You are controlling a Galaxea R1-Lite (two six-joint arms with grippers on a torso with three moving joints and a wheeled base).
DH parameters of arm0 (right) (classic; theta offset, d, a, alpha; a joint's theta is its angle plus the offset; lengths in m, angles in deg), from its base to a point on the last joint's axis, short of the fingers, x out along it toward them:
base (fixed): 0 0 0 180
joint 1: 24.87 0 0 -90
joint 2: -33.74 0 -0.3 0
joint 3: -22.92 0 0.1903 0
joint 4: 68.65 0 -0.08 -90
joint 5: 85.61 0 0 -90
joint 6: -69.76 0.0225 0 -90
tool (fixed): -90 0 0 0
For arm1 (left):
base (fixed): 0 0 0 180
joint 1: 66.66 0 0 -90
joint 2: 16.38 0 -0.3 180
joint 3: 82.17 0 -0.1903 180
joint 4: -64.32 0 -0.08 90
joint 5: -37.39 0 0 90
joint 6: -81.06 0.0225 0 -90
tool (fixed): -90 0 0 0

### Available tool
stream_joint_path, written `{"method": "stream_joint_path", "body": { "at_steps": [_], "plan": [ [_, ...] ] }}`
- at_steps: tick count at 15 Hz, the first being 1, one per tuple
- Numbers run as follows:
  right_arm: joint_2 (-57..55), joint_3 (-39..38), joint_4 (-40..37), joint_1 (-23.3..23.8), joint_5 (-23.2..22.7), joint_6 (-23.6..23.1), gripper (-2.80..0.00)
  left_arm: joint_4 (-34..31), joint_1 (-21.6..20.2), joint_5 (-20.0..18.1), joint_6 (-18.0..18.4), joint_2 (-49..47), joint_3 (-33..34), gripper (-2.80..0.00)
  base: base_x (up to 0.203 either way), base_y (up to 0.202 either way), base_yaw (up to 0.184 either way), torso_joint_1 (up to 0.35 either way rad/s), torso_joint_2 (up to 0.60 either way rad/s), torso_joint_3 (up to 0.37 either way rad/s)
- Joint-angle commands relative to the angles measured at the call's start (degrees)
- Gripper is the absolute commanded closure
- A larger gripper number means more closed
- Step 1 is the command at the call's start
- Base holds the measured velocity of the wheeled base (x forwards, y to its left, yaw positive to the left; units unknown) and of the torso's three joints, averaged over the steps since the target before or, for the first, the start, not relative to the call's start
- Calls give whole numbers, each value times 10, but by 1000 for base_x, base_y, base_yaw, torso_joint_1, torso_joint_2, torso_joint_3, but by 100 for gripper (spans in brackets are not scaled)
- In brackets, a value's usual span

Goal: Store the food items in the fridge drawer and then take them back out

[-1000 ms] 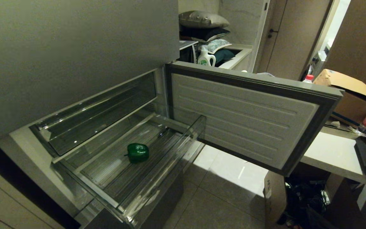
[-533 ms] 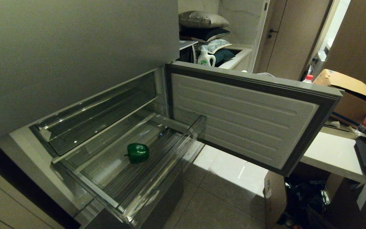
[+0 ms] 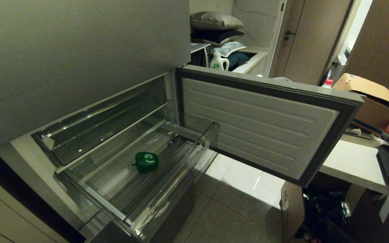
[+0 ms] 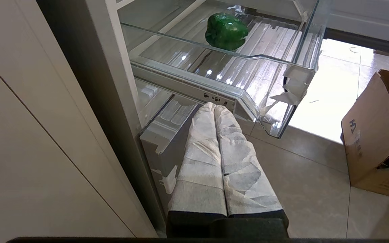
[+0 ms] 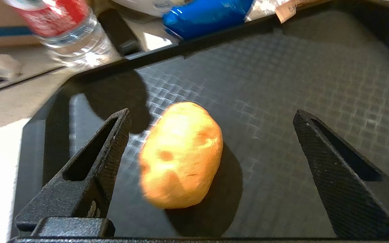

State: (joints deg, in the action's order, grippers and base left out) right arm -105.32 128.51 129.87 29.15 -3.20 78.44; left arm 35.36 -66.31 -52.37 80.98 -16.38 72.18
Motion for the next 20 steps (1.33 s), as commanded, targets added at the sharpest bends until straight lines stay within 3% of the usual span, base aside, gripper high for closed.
{"method": "stream_joint_path", "body": {
  "at_steps": [1,4,5,10,13,18,20],
  "plan": [
    [52,-37,2,4,-3,1,-280,0,0,0,0,0,0,0,0,0,0,0,0,0],
    [153,-129,-3,4,-7,3,-280,0,0,0,0,0,0,0,0,0,0,0,0,0],
    [194,-167,-6,4,-9,3,0,0,0,0,0,0,0,0,0,0,0,0,0,0],
    [423,-379,-10,-15,-19,-1,0,0,0,0,0,0,0,0,0,0,0,0,0,0],
    [569,-515,-12,-43,-27,-28,0,0,0,0,0,0,0,0,0,0,0,0,0,0],
    [769,-698,-24,-152,-26,-47,0,0,0,0,0,0,0,0,0,0,0,0,0,0],
    [850,-754,-31,-226,-20,-49,0,0,0,0,0,0,0,0,0,0,0,0,0,0]
  ]
}}
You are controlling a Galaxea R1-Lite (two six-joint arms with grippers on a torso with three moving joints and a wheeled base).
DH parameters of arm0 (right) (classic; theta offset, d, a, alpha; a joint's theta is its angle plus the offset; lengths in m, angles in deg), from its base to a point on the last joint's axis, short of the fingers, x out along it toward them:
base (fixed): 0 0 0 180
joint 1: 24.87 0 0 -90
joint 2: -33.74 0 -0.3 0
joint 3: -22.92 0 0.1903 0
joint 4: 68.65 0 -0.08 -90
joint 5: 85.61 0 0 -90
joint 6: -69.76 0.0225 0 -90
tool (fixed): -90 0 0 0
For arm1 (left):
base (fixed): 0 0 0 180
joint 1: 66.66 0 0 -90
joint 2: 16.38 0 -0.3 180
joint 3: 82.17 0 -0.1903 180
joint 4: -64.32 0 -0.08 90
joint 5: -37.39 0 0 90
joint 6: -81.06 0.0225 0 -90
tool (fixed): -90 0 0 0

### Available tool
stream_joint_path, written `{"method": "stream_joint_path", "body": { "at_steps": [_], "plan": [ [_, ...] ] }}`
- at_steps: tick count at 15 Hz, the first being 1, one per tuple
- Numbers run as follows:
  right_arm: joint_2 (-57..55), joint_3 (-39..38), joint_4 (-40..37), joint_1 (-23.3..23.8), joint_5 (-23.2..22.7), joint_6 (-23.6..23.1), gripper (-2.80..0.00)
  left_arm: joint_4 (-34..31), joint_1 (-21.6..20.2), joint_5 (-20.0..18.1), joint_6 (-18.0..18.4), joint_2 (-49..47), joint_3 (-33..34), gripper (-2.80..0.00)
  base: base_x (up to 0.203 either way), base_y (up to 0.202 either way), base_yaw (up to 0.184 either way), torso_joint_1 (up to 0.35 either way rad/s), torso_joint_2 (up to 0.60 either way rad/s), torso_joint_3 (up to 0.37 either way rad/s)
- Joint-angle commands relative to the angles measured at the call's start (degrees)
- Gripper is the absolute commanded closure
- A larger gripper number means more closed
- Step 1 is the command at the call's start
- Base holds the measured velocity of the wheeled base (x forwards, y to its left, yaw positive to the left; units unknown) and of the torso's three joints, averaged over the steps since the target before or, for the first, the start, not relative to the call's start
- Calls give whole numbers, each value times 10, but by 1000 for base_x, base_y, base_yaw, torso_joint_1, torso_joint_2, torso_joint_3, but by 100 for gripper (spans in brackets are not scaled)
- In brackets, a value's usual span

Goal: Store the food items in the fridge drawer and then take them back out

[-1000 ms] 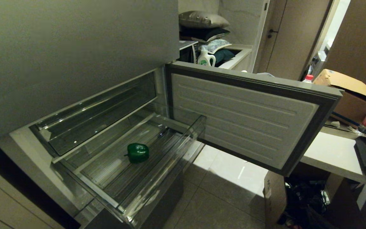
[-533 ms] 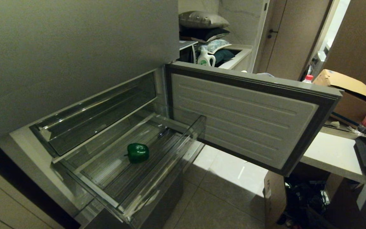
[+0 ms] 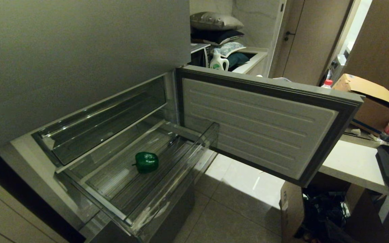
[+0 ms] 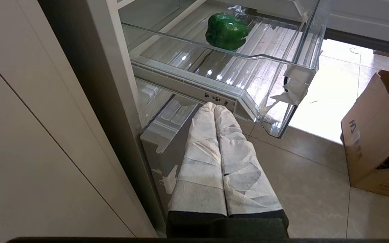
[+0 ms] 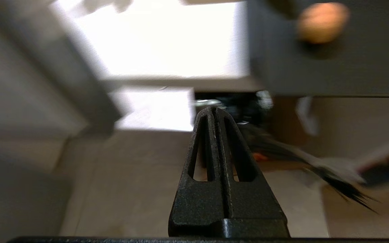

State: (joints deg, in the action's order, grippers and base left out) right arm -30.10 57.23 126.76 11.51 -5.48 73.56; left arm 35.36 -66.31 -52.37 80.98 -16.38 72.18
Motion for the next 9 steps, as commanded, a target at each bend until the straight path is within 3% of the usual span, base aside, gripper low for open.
{"method": "stream_joint_path", "body": {
  "at_steps": [1,4,7,9],
  "plan": [
    [144,-66,-13,-102,22,-8,0,0,0,0,0,0,0,0,0,0,0,0,0,0],
    [273,-110,-108,-195,78,-41,0,0,0,0,0,0,0,0,0,0,0,0,0,0],
    [408,-122,-214,-295,92,-53,0,0,0,0,0,0,0,0,0,0,0,0,0,0],
    [493,-125,-259,-335,96,-58,0,0,0,0,0,0,0,0,0,0,0,0,0,0]
  ]
}}
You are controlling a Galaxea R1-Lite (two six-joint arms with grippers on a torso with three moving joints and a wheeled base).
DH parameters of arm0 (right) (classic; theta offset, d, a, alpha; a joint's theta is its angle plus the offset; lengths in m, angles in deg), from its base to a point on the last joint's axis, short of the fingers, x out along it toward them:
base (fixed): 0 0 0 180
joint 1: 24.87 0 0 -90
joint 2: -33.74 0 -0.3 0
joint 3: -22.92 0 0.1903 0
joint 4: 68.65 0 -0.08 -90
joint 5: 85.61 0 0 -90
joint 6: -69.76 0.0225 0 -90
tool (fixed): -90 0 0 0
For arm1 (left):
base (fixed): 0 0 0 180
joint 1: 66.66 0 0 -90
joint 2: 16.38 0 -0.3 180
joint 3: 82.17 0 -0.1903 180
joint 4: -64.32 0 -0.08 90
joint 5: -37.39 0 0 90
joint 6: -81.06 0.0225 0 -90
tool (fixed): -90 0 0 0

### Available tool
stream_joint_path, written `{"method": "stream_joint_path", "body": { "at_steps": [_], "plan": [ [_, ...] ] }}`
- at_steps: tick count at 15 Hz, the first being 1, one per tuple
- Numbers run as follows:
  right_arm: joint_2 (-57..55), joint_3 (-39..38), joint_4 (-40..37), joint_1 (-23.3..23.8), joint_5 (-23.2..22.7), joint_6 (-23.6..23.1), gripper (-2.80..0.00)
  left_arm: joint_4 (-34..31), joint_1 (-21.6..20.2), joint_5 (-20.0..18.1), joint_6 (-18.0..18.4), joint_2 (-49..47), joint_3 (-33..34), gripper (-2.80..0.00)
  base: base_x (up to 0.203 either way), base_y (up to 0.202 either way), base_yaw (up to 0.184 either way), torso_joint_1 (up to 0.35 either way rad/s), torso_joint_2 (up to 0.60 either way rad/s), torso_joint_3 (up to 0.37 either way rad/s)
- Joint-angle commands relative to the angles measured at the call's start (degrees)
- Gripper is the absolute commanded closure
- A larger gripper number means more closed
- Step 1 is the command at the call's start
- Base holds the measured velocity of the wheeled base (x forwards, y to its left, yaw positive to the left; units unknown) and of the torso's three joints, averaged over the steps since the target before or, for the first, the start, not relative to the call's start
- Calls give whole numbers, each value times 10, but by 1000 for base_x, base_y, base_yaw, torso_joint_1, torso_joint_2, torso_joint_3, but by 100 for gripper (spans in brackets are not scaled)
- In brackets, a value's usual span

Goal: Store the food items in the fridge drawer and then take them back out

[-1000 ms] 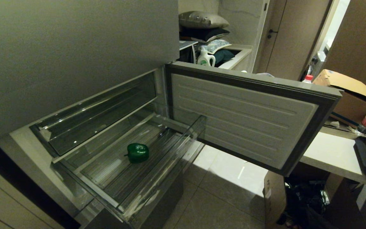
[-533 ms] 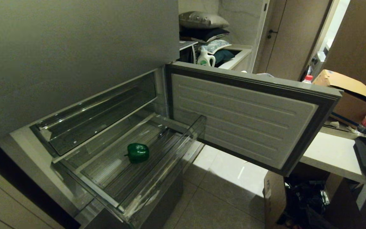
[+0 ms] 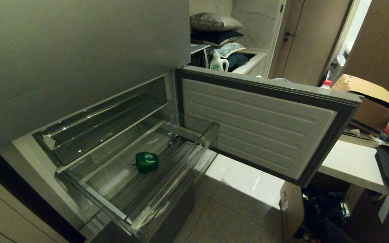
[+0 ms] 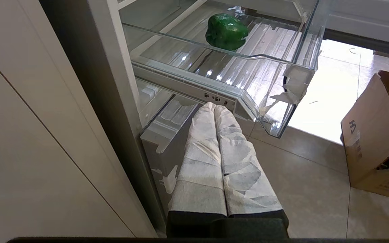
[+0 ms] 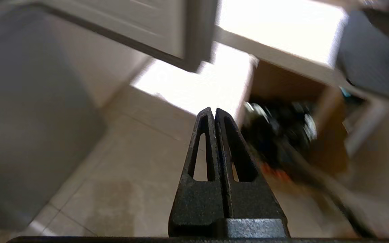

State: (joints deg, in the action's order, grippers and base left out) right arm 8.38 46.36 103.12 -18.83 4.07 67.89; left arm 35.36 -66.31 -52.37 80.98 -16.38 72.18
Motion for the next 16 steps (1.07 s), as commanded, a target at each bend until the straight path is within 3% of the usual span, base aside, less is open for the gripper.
{"method": "stream_joint_path", "body": {
  "at_steps": [1,4,16],
  "plan": [
    [153,-17,-47,-41,1,-4,0,0,0,0,0,0,0,0,0,0,0,0,0,0],
    [253,-19,-94,-54,3,-10,0,0,0,0,0,0,0,0,0,0,0,0,0,0],
    [255,-19,-103,-57,5,1,0,0,0,0,-1,0,0,0,0,0,0,0,0,0]
  ]
}}
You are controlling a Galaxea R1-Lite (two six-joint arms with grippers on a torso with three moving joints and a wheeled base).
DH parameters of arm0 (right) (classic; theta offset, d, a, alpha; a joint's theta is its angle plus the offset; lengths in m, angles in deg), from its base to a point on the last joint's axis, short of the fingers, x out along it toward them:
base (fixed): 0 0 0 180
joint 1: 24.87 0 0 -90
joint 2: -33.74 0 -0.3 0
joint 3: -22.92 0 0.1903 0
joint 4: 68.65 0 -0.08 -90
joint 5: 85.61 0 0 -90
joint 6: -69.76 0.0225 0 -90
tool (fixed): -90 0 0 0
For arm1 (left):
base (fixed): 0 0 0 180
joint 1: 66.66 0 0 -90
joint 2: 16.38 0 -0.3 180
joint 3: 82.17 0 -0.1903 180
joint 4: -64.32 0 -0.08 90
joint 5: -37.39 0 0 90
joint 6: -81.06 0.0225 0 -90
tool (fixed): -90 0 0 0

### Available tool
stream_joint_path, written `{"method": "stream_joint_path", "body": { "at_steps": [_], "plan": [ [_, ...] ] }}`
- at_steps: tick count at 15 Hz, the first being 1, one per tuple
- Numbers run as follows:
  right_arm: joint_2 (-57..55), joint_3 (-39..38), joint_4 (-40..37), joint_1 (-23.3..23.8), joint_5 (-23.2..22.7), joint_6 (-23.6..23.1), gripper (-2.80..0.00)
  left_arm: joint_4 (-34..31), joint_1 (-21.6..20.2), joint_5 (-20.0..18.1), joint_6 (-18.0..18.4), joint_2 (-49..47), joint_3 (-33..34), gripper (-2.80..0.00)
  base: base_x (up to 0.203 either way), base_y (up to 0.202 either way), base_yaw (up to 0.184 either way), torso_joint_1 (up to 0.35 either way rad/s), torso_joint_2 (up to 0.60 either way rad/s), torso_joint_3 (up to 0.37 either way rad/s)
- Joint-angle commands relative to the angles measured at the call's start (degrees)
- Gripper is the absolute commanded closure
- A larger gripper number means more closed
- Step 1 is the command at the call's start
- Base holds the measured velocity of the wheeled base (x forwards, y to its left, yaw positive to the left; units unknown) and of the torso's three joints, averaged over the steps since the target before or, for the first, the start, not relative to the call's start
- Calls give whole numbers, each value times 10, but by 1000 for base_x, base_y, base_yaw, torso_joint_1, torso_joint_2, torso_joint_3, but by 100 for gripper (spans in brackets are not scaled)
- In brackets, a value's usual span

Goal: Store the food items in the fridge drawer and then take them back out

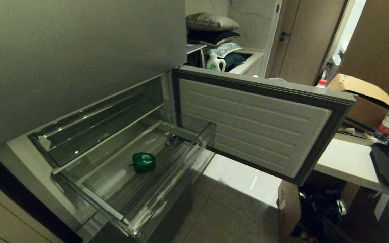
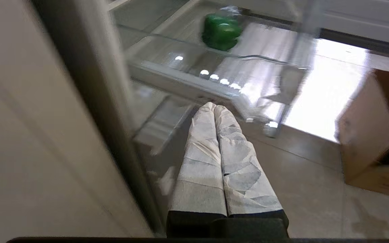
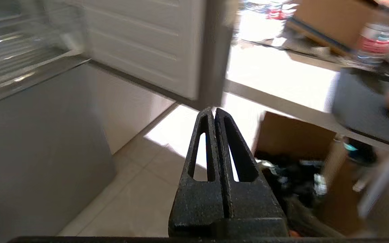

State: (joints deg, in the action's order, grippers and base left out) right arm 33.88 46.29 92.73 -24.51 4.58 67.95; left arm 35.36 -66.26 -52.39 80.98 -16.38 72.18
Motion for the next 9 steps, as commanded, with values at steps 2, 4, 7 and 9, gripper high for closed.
{"method": "stream_joint_path", "body": {
  "at_steps": [2,4,7,9],
  "plan": [
    [0,-18,1,0,1,2,0,0,0,0,0,0,0,0,-3,-3,32,-2,-3,2],
    [0,-18,1,0,2,8,0,0,0,0,0,0,0,0,3,-6,151,8,3,4],
    [0,-18,1,0,3,9,0,0,0,0,0,0,0,0,-1,-9,174,2,4,5],
    [0,-18,1,0,5,18,0,0,0,0,0,0,0,0,1,-8,174,2,5,-1]
  ]
}}
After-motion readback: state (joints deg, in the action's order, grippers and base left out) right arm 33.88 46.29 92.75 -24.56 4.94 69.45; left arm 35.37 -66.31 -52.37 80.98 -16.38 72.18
